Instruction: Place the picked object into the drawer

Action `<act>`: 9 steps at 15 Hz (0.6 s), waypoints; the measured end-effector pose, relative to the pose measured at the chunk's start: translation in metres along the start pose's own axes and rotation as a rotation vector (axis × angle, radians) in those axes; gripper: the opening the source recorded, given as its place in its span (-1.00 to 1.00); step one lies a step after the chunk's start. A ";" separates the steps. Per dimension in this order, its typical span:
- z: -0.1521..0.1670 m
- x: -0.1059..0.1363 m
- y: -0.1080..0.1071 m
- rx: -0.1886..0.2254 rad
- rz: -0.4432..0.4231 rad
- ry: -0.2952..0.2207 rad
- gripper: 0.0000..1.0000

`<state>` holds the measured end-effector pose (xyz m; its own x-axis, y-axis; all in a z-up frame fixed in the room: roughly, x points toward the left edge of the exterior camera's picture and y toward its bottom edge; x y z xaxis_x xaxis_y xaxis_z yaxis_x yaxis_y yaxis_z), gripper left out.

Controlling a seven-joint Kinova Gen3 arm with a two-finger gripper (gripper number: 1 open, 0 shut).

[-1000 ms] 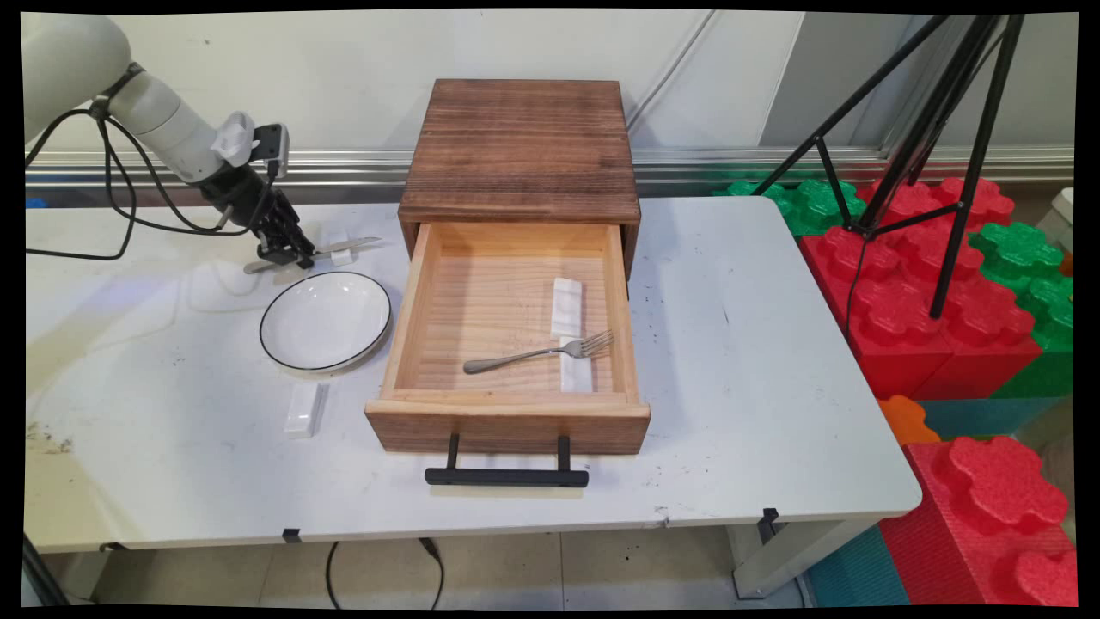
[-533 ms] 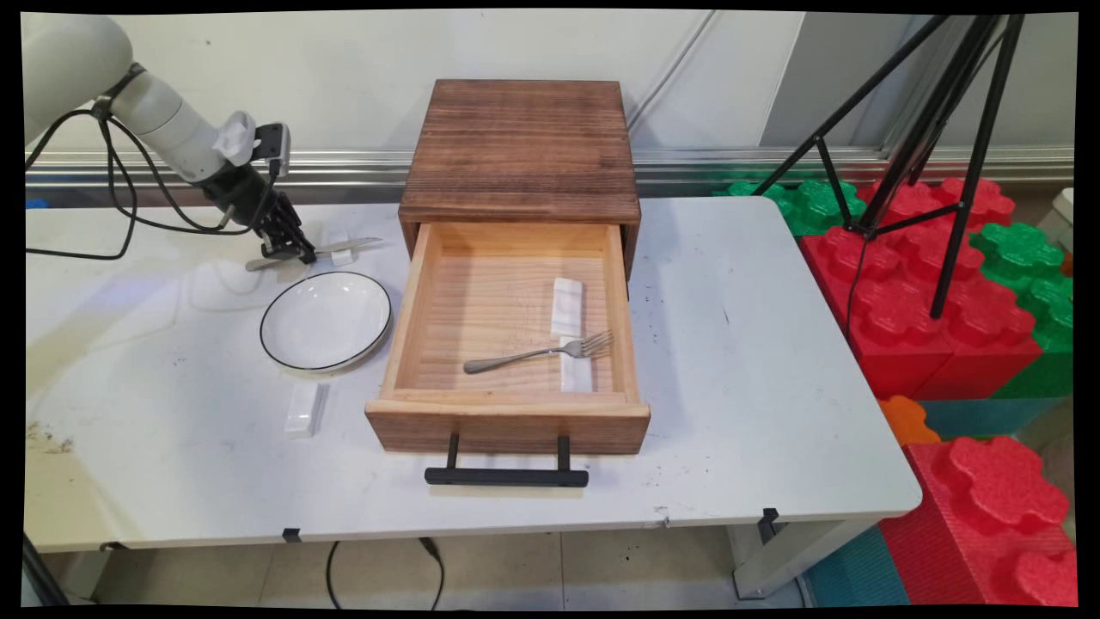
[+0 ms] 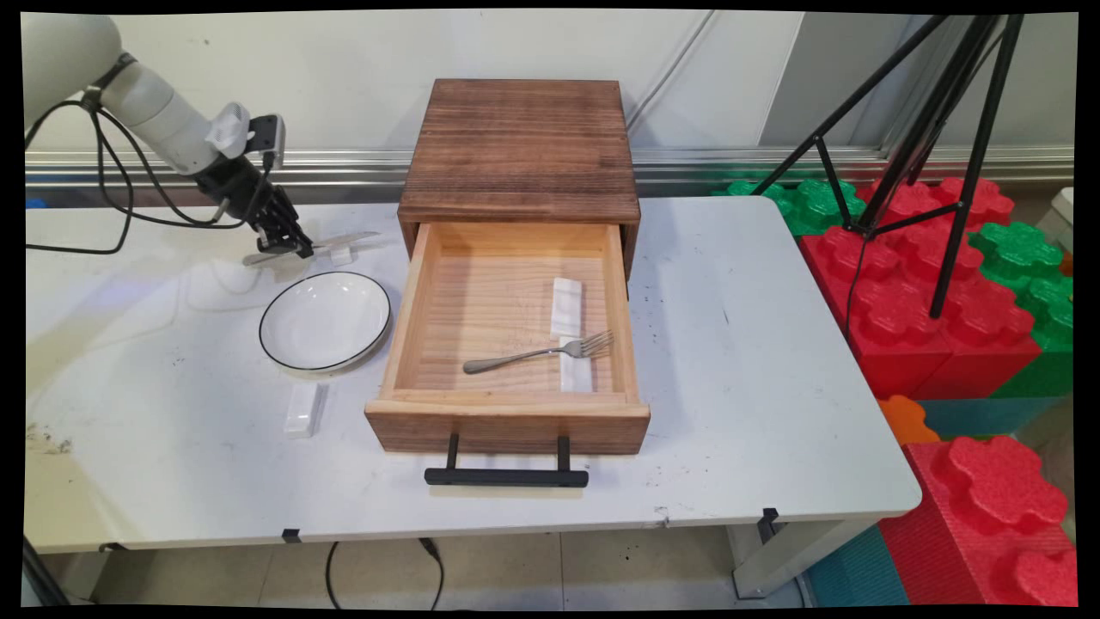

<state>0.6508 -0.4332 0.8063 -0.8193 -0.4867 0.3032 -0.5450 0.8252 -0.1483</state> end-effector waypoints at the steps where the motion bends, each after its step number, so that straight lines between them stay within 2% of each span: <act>1: -0.005 0.000 0.002 0.001 0.001 0.002 -1.00; 9: -0.052 0.002 0.019 0.001 0.033 0.017 -1.00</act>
<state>0.6474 -0.4036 0.8530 -0.8337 -0.4540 0.3142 -0.5178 0.8406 -0.1592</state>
